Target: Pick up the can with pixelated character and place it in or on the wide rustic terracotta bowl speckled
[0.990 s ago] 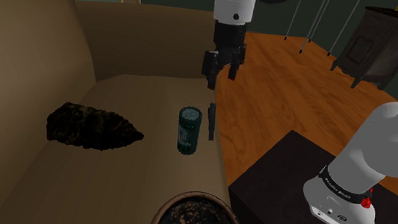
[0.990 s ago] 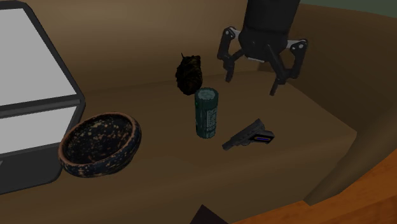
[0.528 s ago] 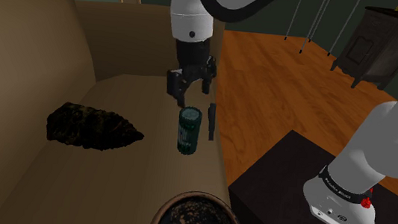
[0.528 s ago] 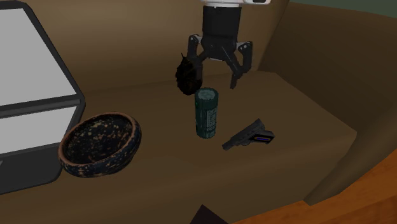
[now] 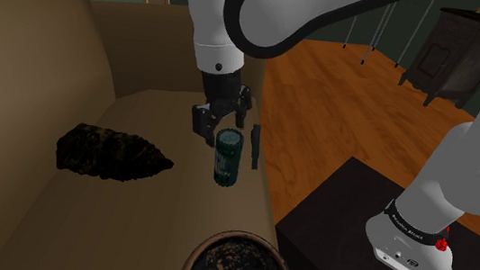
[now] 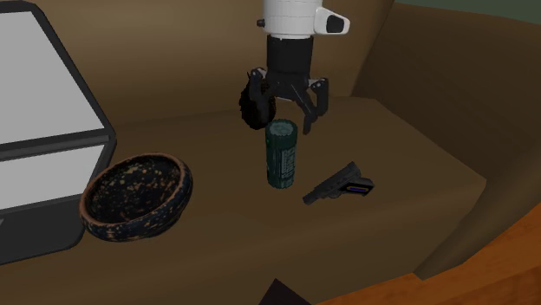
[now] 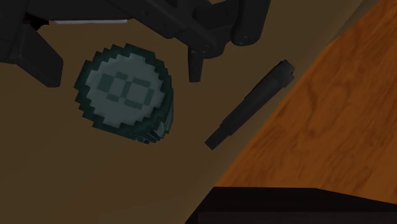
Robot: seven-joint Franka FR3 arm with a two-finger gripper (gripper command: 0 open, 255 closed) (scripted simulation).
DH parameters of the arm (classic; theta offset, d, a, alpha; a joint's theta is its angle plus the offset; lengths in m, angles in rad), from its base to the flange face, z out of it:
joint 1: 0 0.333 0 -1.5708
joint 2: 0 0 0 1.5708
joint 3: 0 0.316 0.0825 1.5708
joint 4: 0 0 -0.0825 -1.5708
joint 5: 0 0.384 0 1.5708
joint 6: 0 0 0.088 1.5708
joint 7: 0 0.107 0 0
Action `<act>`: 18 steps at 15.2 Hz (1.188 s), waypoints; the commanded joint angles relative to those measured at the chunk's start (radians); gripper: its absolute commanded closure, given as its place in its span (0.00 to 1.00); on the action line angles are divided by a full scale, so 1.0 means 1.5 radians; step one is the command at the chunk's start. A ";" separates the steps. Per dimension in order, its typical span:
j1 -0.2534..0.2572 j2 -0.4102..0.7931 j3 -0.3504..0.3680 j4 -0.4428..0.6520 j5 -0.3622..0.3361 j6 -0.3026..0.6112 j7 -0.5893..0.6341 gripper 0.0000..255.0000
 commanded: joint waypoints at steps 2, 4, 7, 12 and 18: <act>0.000 0.000 0.000 -0.014 0.000 0.015 -0.001 0.00; 0.000 0.000 0.000 -0.014 0.000 0.015 -0.001 0.00; 0.000 0.000 0.000 -0.014 0.000 0.015 -0.001 0.00; 0.000 0.000 0.000 -0.014 0.000 0.014 -0.001 1.00; 0.000 0.000 0.000 -0.014 0.000 0.015 -0.001 1.00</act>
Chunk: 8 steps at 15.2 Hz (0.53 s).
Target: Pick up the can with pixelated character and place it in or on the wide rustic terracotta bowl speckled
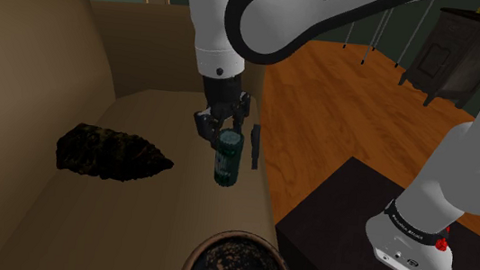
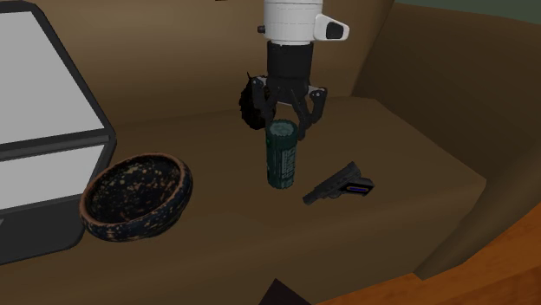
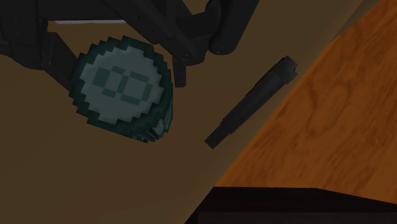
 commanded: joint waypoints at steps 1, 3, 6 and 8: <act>0.000 -0.003 0.000 0.006 0.001 -0.009 -0.001 1.00; -0.001 -0.008 -0.001 0.019 0.003 -0.026 -0.002 1.00; -0.002 -0.014 -0.001 0.039 0.006 -0.052 -0.004 1.00; -0.002 -0.018 -0.002 0.054 0.008 -0.070 -0.005 1.00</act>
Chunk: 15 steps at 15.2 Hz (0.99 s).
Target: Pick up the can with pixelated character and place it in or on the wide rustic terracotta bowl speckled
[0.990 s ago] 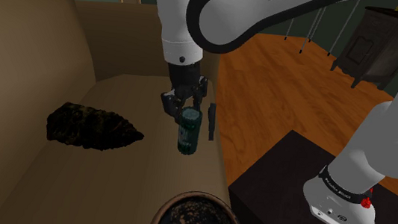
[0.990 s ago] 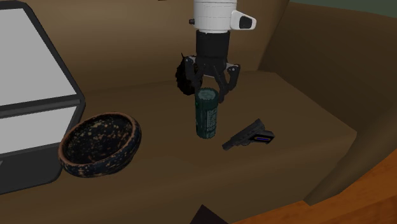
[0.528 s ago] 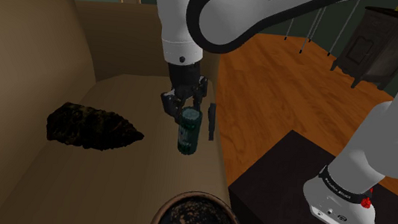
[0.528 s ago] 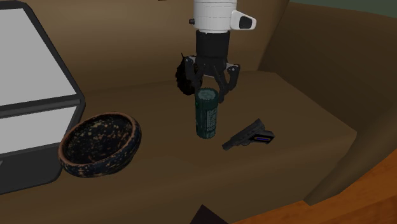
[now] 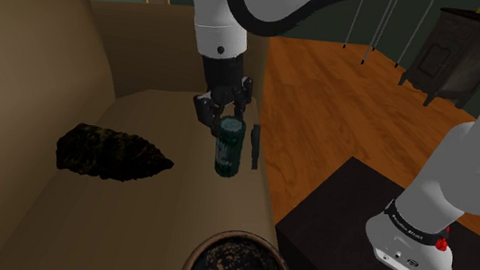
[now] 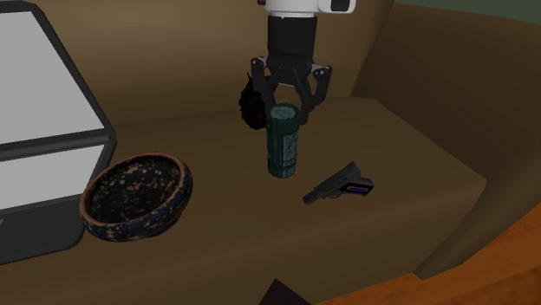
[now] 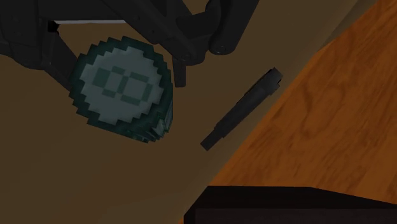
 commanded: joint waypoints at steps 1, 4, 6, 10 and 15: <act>0.000 -0.004 0.000 0.015 0.002 -0.018 0.000 1.00; 0.000 -0.007 0.000 0.038 0.003 -0.044 -0.001 1.00; -0.001 -0.009 -0.001 0.054 0.004 -0.062 -0.001 1.00; -0.001 -0.010 -0.001 0.089 0.004 -0.097 0.000 1.00; -0.001 -0.008 -0.001 0.136 0.003 -0.143 0.002 1.00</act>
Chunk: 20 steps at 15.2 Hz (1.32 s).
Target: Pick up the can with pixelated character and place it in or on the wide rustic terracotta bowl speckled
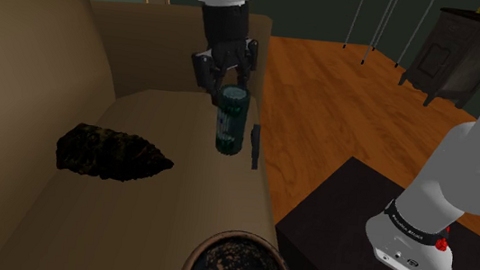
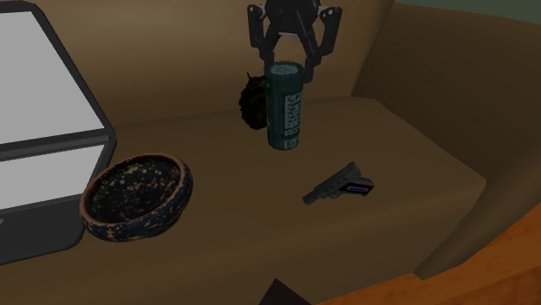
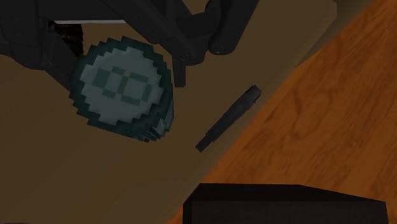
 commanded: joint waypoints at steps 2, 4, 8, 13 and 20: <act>0.000 0.003 0.000 0.030 -0.001 -0.027 0.002 1.00; 0.001 0.006 0.001 0.051 -0.003 -0.045 0.003 1.00; 0.002 0.014 0.002 0.096 -0.006 -0.083 0.007 1.00; 0.022 -0.002 0.022 0.101 0.007 -0.101 0.048 1.00; 0.070 -0.022 0.074 0.108 0.032 -0.119 0.151 1.00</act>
